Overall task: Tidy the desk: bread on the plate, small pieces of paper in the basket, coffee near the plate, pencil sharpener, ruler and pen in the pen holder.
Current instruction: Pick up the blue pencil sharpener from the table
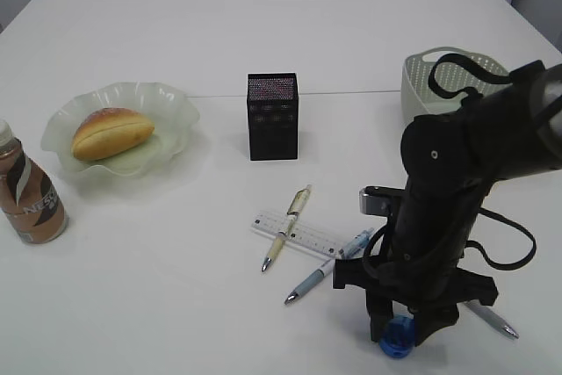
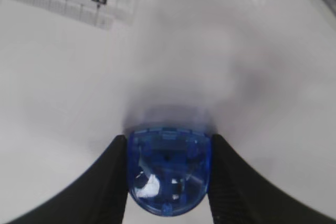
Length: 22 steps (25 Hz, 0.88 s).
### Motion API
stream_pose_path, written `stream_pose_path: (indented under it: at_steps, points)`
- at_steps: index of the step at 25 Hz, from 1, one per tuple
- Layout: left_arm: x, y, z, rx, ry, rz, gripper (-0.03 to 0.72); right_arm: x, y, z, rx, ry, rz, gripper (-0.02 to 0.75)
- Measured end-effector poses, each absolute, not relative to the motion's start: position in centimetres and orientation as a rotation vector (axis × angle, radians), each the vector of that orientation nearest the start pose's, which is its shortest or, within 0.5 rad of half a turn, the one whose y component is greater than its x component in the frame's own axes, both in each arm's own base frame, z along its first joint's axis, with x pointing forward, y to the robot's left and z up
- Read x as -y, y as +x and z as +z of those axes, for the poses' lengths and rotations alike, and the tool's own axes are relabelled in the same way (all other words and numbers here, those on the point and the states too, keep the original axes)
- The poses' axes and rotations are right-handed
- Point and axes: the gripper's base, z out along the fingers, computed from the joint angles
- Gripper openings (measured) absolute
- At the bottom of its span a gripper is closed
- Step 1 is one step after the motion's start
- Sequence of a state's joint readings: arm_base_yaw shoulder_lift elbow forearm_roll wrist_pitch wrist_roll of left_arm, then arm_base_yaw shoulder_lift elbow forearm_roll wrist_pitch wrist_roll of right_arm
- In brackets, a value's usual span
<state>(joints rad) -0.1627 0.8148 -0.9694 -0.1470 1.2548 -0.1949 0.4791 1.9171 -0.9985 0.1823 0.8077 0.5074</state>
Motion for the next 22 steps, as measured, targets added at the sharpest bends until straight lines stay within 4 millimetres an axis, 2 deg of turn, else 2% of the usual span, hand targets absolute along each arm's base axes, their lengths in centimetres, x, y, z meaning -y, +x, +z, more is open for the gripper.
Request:
stream_pose_path:
  at_steps: [4,11,13,18,22]
  points:
    - [3.2,11.7,36.0,-2.600,-0.049,-0.328,0.497,-15.6,27.5,11.8,-3.244,0.066,0.150,0.344]
    - [3.2,11.7,36.0,-2.600,-0.049,-0.328,0.497,-16.3,28.7,13.3,-3.167,-0.477,0.195,0.344]
    - [3.2,11.7,36.0,-2.600,-0.049,-0.328,0.497,-16.4,28.8,13.7,-3.169,-0.565,0.193,0.344]
    - [3.3,11.7,36.0,-2.601,-0.050,-0.341,0.497,-17.0,30.0,15.1,-3.088,-0.607,0.217,0.344]
    - [3.6,11.6,36.1,-2.601,-0.052,-0.389,0.497,-17.3,31.0,19.1,-2.862,-0.569,0.278,0.344]
